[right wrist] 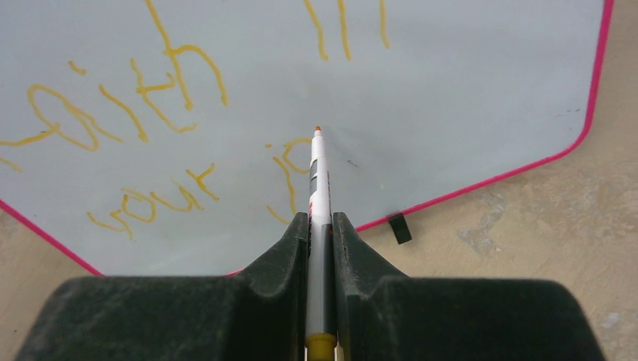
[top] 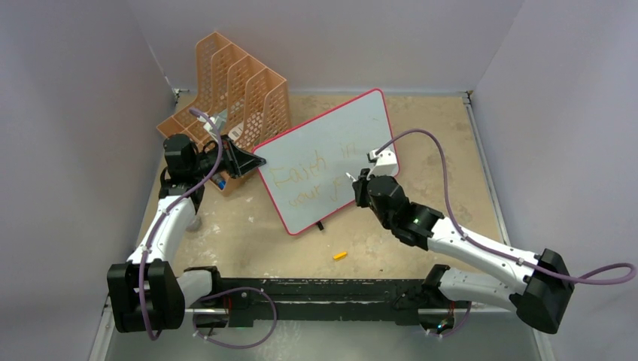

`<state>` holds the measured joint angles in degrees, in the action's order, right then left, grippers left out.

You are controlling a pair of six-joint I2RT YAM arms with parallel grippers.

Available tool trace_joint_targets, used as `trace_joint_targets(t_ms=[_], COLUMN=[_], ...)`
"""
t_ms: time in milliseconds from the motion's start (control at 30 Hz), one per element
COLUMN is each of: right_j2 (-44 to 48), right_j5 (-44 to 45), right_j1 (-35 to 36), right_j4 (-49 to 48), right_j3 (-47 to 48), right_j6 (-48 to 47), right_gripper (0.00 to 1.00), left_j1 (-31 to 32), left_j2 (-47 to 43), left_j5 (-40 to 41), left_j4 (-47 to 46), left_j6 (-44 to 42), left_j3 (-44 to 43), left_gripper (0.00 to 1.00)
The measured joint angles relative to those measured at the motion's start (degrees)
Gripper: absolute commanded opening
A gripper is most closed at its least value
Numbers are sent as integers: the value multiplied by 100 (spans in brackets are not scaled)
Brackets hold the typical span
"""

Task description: Write a sentence on the whiteboard

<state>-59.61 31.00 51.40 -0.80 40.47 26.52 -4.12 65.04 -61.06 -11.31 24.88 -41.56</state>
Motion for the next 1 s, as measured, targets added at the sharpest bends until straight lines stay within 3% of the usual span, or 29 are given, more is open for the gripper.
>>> trace_joint_targets(t_ms=[1000], right_j2=[-251], right_j5=[-247], right_j1=[-197], right_j4=[-317], right_j3=[-162], right_j6=[-203], right_gripper=[0], left_j1=[0], left_j2=[11], left_j5=[0], left_j4=[4], left_j6=[0], left_j3=[-9], left_gripper=[0])
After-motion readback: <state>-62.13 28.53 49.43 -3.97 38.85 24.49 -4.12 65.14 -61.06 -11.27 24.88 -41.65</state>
